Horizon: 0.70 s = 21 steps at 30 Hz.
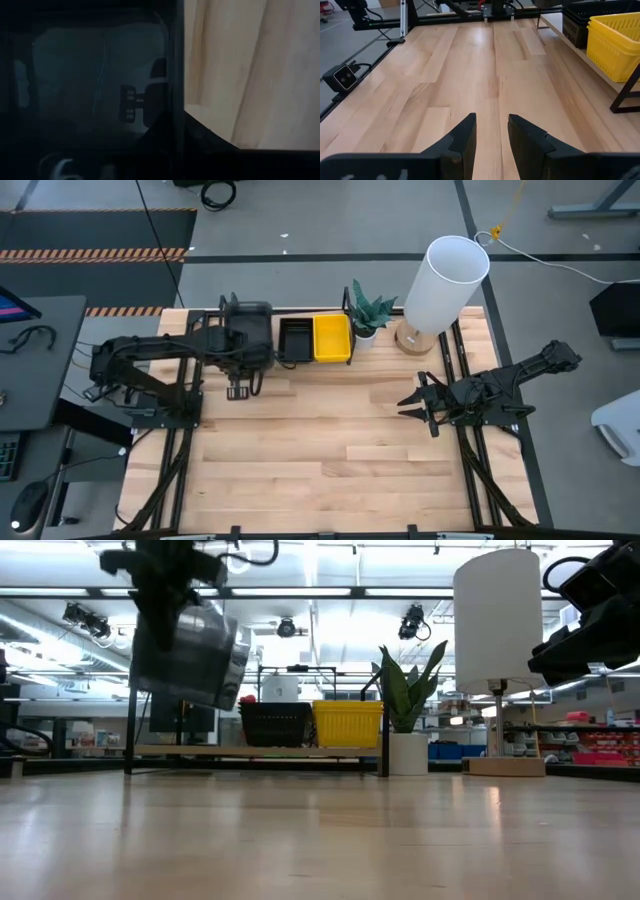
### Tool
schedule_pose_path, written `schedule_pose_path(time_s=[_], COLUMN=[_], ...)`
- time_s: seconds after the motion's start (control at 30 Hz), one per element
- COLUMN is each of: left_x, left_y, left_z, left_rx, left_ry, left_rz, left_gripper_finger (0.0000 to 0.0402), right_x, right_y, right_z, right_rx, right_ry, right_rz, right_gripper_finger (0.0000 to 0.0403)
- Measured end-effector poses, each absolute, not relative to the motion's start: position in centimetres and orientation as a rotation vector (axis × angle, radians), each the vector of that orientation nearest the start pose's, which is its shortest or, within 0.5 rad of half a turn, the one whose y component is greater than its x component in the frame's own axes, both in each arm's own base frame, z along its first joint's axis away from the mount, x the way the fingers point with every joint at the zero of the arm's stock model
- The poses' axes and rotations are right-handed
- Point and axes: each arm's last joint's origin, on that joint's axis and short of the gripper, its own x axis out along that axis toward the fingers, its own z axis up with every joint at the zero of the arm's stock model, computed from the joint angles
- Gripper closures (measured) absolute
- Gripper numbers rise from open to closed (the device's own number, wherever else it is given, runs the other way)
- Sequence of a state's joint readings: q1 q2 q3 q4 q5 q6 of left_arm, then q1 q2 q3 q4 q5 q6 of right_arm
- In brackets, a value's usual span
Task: Stack baskets on shelf by color
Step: Put the stacked black bins on the shelf
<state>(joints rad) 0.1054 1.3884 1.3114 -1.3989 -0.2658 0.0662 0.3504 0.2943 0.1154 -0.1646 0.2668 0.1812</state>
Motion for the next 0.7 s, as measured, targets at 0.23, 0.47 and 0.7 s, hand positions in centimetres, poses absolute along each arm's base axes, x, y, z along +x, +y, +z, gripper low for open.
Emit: schedule_pose_path(time_s=[0.23,0.47,0.7], left_x=[22.3,22.2,22.0], left_y=[5.7,7.9,9.3], left_z=[28.0,25.8,25.5], left_rx=[0.159,0.114,0.047], left_ry=[1.527,1.477,1.442], left_rz=[0.242,0.236,0.35], left_gripper_finger=[0.0383,0.0383,0.0332], right_x=[10.5,10.6,10.6], right_y=[3.0,3.1,3.0], right_z=[16.4,16.5,16.5], right_rx=[0.078,0.079,0.079], right_ry=[0.324,0.32,0.32], right_rz=[0.054,0.054,0.054], right_gripper_finger=[0.0284,0.0284,0.0284])
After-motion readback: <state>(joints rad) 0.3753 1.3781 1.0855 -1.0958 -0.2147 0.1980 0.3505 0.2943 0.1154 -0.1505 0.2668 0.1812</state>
